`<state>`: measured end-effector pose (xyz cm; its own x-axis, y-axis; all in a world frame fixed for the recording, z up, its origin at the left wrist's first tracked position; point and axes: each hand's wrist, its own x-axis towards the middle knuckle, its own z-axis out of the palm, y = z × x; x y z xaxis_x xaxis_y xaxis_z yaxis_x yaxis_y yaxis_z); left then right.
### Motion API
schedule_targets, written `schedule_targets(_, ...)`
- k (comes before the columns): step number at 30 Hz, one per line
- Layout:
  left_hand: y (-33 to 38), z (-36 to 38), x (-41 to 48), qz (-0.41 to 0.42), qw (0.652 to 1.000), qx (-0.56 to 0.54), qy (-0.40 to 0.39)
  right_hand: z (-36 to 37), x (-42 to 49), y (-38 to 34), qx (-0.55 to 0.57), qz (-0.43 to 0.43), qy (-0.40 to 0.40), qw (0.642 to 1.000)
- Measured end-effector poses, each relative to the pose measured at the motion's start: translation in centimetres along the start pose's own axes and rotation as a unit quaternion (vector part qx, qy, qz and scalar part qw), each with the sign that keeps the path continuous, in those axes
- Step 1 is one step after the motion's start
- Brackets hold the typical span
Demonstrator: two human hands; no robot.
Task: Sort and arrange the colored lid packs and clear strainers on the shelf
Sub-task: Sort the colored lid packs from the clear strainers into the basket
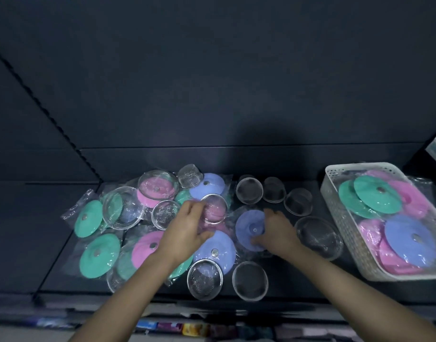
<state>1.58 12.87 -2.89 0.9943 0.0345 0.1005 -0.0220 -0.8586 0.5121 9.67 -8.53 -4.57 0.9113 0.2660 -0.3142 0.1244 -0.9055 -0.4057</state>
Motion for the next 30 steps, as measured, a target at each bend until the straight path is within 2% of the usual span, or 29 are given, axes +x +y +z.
schedule_targets(6,0.2,1.0,2.0,0.005,0.999,0.017,-0.033,-1.4,-0.1,1.5,0.201,0.015,0.097,0.975)
schedule_targets(11,1.6,2.9,4.2,0.041,0.998,0.002,-0.056,-3.3,-0.6,2.4,0.181,0.032,0.168,0.969)
schedule_targets(13,1.9,3.4,5.0,0.049,0.994,-0.048,-0.081,-3.5,-0.8,2.9,0.187,0.051,0.199,0.961)
schedule_targets(16,1.8,3.6,5.6,0.016,0.978,-0.147,-0.149,-3.7,-1.2,3.6,0.194,0.058,0.260,0.944)
schedule_targets(18,1.5,3.1,5.9,0.016,0.974,-0.157,-0.165,-3.8,-1.5,3.8,0.206,0.049,0.288,0.934)
schedule_targets(20,1.4,1.7,5.8,0.035,0.976,-0.110,-0.186,-4.0,-1.7,3.8,0.226,0.038,0.301,0.926)
schedule_targets(22,1.0,0.4,5.6,0.089,0.969,-0.025,-0.231,-4.1,-1.8,3.5,0.246,0.028,0.295,0.923)
schedule_targets(24,0.5,-0.1,5.0,0.131,0.942,0.093,-0.294,-3.9,-1.8,3.2,0.275,0.016,0.280,0.920)
schedule_targets(26,-0.1,0.3,4.3,0.117,0.918,0.173,-0.337,-3.7,-1.8,2.7,0.306,0.011,0.269,0.913)
schedule_targets(30,0.0,0.8,3.9,0.098,0.929,0.181,-0.309,-3.2,-2.0,1.8,0.330,0.014,0.262,0.907)
